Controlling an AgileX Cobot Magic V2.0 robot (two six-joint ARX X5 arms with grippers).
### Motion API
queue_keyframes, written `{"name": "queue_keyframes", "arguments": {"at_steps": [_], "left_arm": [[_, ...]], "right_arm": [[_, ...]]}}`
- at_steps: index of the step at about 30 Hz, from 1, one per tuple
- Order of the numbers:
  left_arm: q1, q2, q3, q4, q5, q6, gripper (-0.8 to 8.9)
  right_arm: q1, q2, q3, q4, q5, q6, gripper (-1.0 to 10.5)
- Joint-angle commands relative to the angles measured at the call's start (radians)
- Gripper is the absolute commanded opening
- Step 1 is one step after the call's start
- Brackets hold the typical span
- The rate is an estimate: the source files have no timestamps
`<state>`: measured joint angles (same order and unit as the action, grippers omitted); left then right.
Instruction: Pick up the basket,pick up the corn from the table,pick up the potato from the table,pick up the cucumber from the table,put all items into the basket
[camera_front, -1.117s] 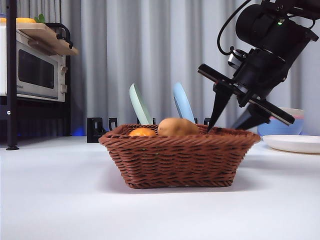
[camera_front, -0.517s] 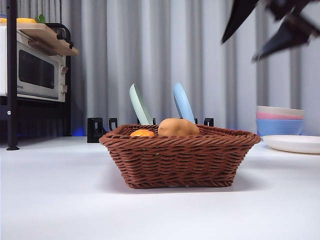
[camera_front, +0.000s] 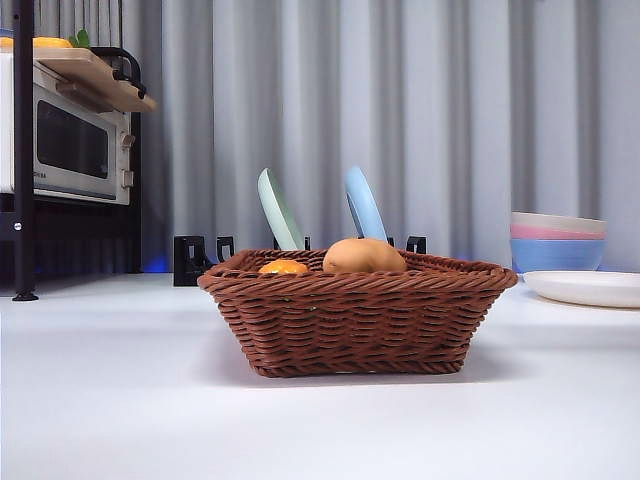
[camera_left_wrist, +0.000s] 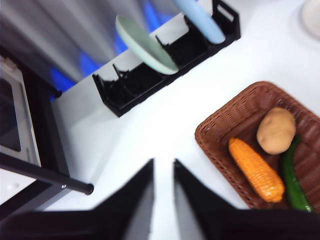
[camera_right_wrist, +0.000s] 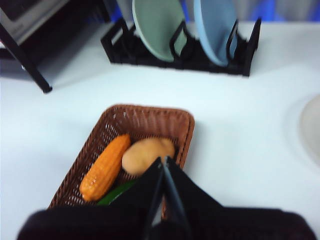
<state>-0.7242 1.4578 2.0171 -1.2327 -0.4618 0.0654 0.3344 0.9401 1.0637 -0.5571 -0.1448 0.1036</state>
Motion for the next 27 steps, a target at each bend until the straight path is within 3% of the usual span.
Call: {"name": "queue_keyframes", "arguments": {"at_steps": [1, 8, 18, 21, 27], "left_arm": [[-0.024, -0.048, -0.073, 0.039, -0.003, -0.02, -0.08], [-0.053, -0.285, -0.484, 0.277, -0.008, -0.051, -0.08], [-0.069, -0.753, -1.238, 0.683, -0.005, -0.129, -0.08], [-0.069, -0.848, -1.359, 0.75, -0.005, -0.135, -0.08], [-0.068, -0.88, -1.375, 0.734, -0.008, -0.151, -0.03]], "right_arm": [[0.003, -0.042, -0.026, 0.001, 0.015, -0.026, -0.1], [0.003, -0.139, -0.112, 0.015, 0.021, -0.035, -0.1], [0.003, -0.36, -0.441, 0.212, 0.025, -0.006, -0.1], [0.002, -0.398, -0.498, 0.216, 0.025, 0.002, -0.1], [0.0, -0.384, -0.498, 0.208, 0.047, 0.096, 0.0]]}}
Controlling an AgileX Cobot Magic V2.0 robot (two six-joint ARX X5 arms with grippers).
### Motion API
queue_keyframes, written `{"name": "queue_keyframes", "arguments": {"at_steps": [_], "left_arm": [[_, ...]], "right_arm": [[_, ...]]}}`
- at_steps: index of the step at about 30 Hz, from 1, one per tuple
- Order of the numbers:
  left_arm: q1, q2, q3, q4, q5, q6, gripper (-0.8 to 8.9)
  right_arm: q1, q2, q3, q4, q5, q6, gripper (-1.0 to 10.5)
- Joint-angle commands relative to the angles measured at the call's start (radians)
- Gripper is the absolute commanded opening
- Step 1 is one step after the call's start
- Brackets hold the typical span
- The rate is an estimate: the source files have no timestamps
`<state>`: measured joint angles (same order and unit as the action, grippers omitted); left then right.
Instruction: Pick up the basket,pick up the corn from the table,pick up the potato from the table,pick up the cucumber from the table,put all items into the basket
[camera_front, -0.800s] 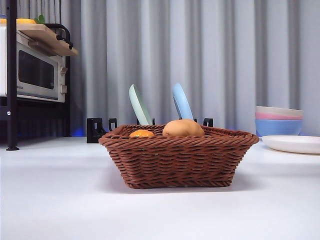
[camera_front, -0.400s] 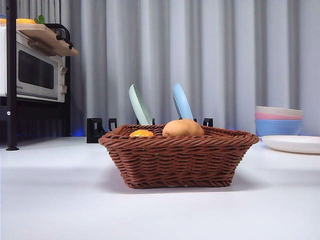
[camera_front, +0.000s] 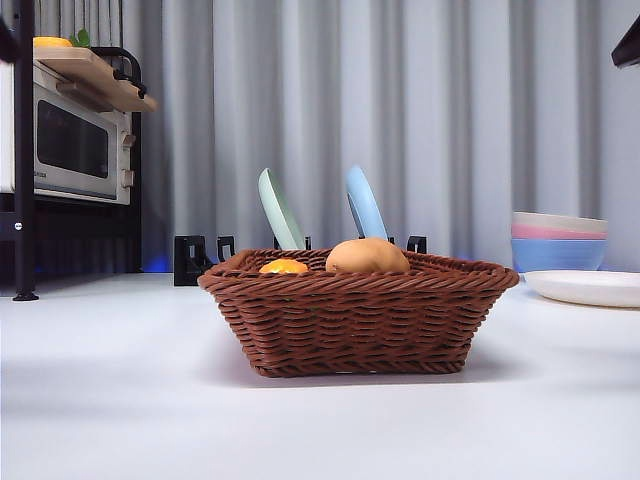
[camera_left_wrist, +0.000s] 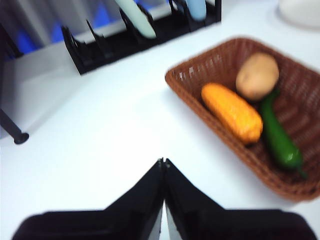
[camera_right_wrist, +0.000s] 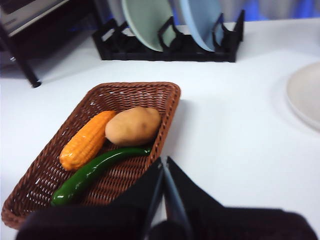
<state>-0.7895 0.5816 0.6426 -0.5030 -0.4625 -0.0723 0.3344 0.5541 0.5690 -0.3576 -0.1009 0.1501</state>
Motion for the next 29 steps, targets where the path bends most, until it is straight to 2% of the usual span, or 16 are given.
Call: {"name": "queue_keyframes", "arguments": {"at_steps": [1, 14, 17, 23, 29], "left_arm": [[-0.003, -0.003, -0.001, 0.005, -0.007, -0.013, -0.03], [-0.003, 0.006, -0.002, 0.003, -0.002, -0.014, -0.03], [0.022, -0.048, -0.002, -0.01, -0.008, -0.003, -0.03], [0.225, -0.201, -0.09, 0.081, 0.124, -0.003, -0.03], [0.465, -0.394, -0.314, 0.209, 0.315, -0.003, -0.03]], "right_arm": [[0.001, 0.002, -0.003, 0.008, 0.002, 0.05, 0.0], [0.0, 0.002, -0.003, 0.007, 0.003, 0.049, 0.0], [0.0, 0.002, -0.003, 0.007, 0.003, 0.05, 0.0], [0.0, 0.002, -0.003, 0.006, 0.003, 0.049, 0.0], [0.0, 0.002, -0.003, 0.006, 0.003, 0.049, 0.0]]}}
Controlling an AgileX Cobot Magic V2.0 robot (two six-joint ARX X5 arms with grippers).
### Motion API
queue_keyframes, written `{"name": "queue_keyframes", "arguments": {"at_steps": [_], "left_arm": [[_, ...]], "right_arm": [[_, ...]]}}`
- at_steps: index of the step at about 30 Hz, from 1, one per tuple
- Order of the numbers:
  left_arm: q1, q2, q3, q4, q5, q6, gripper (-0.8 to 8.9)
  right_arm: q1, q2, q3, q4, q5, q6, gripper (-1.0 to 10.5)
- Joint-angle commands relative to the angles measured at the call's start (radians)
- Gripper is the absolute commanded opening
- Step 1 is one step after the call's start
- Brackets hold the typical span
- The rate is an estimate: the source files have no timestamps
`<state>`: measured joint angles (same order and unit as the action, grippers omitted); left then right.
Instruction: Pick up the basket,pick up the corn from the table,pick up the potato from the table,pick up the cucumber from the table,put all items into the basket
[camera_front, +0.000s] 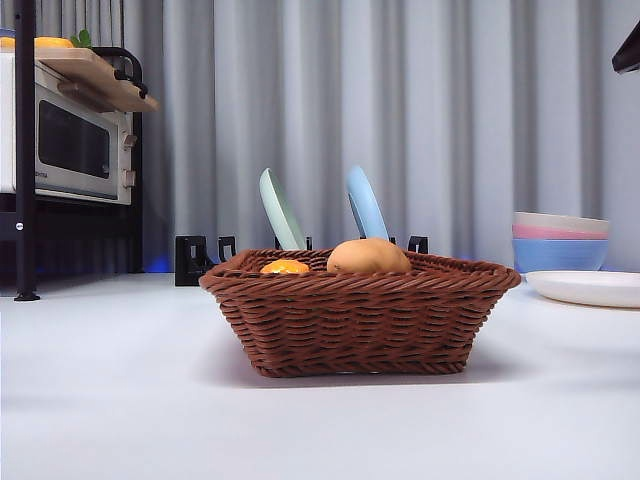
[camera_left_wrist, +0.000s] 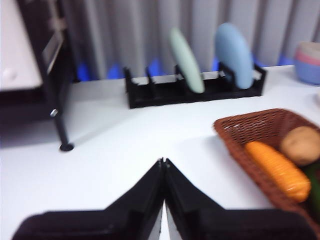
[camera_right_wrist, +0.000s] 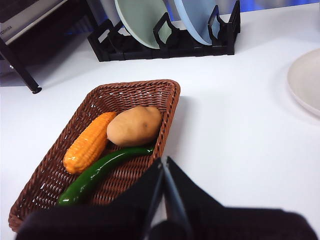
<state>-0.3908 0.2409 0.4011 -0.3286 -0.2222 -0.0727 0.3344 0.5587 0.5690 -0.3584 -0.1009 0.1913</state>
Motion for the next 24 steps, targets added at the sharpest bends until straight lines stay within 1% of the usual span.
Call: {"name": "queue_keyframes", "arguments": {"at_steps": [1, 3, 5, 9, 11, 14, 17, 24], "left_arm": [[0.099, -0.084, -0.112, 0.052, 0.112, -0.003, -0.03], [0.15, -0.131, -0.184, 0.089, 0.149, -0.002, -0.03], [0.187, -0.171, -0.255, 0.13, 0.152, -0.002, -0.03], [0.23, -0.221, -0.366, 0.194, 0.148, -0.002, -0.03], [0.245, -0.234, -0.399, 0.194, 0.149, -0.003, -0.03], [0.257, -0.238, -0.398, 0.142, 0.148, -0.001, -0.03], [0.266, -0.238, -0.398, 0.142, 0.153, 0.024, -0.03], [0.268, -0.238, -0.398, 0.149, 0.15, 0.019, -0.03]], "right_arm": [[0.0, -0.003, -0.003, 0.007, 0.003, 0.008, 0.0], [0.0, -0.002, -0.003, 0.006, 0.003, 0.008, 0.0], [0.0, -0.002, -0.003, 0.006, 0.003, 0.008, 0.0], [0.0, -0.002, -0.003, 0.006, 0.003, 0.008, 0.0], [0.0, -0.003, -0.003, 0.006, 0.003, 0.008, 0.0], [0.0, -0.002, -0.003, 0.007, 0.003, 0.008, 0.0], [0.0, -0.002, -0.003, 0.006, 0.003, 0.008, 0.0], [0.0, -0.002, -0.003, 0.006, 0.003, 0.008, 0.0]]}}
